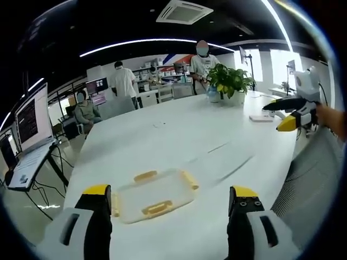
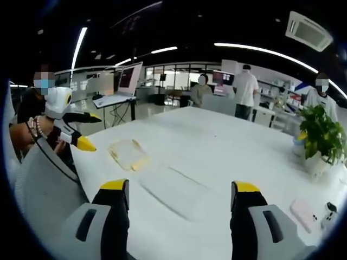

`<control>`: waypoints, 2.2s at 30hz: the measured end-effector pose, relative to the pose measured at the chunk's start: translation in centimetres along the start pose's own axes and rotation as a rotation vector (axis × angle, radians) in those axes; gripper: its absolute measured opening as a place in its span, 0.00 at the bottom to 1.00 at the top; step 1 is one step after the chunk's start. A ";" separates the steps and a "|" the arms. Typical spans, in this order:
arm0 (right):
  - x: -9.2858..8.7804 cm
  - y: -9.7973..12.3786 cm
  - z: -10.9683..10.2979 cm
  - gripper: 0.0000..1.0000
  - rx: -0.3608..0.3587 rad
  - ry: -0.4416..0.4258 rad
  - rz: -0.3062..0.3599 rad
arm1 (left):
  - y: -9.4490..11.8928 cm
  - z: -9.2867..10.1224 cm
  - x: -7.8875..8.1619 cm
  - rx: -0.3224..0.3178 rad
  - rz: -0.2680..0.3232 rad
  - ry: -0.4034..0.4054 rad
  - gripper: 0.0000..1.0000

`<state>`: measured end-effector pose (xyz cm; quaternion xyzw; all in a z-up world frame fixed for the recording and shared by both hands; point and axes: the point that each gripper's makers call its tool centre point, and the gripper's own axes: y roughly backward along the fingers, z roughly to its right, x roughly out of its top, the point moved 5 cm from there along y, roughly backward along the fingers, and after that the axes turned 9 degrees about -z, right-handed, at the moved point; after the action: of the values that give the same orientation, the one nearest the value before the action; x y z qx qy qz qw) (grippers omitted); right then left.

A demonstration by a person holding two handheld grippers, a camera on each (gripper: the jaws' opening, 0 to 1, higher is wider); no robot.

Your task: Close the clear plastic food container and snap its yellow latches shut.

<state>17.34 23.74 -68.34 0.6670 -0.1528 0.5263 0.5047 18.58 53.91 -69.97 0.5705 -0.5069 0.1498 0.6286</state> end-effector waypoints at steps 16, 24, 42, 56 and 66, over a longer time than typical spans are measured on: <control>3.3 -2.7 -1.3 0.70 0.073 0.110 0.018 | -0.3 -3.0 0.3 -0.009 -0.003 -0.061 0.89; 4.2 -4.2 -2.3 0.67 0.110 0.145 0.010 | -0.8 -4.3 0.2 -0.022 -0.032 -0.106 0.87; 6.0 -7.5 -3.9 0.65 0.172 0.219 -0.004 | -2.4 -6.7 -0.1 -0.076 -0.087 -0.203 0.85; 6.9 -10.2 -5.4 0.63 0.219 0.298 -0.030 | -3.9 -8.7 -0.8 -0.125 -0.147 -0.293 0.81; 7.3 -12.0 -6.5 0.60 0.259 0.362 -0.053 | -5.0 -9.9 -1.2 -0.192 -0.192 -0.367 0.78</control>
<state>25.56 36.85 -68.70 0.6248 0.0266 0.6393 0.4474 26.53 61.48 -72.14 0.5716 -0.5680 -0.0660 0.5885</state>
